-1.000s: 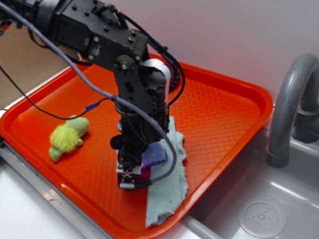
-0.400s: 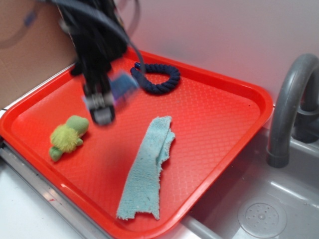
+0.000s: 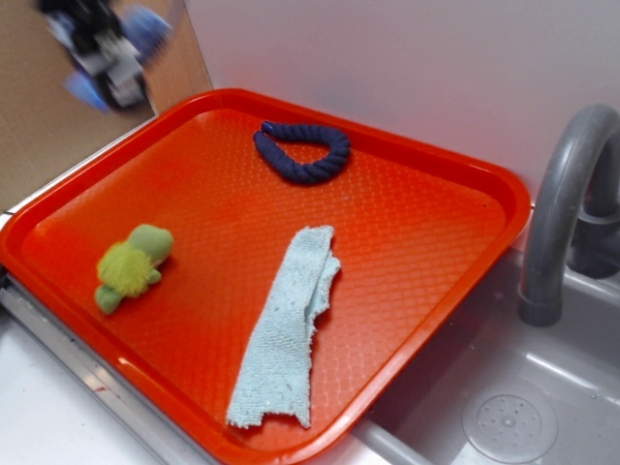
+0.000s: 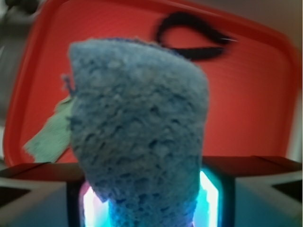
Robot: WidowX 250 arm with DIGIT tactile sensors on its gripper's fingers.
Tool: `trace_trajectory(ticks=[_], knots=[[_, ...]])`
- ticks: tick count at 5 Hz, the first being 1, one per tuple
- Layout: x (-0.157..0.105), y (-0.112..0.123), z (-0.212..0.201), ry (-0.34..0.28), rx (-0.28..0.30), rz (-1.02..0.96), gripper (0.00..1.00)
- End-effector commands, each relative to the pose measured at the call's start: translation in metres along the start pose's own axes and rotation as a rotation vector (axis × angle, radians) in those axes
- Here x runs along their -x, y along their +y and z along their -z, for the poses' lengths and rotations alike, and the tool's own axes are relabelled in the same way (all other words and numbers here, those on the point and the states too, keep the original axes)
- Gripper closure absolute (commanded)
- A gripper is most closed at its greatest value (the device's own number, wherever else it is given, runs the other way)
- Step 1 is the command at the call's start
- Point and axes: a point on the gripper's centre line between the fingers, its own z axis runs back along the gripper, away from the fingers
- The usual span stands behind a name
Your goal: Grab the blue sponge.
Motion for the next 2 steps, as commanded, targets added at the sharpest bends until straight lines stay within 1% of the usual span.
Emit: trace_trajectory(ticks=[1,2], knots=[[0.0350,0.0391,-0.0514,-0.125,-0.010,-0.294,1.00],[0.0300,0.0436,-0.0465,-0.087,0.035,-0.197,1.00]])
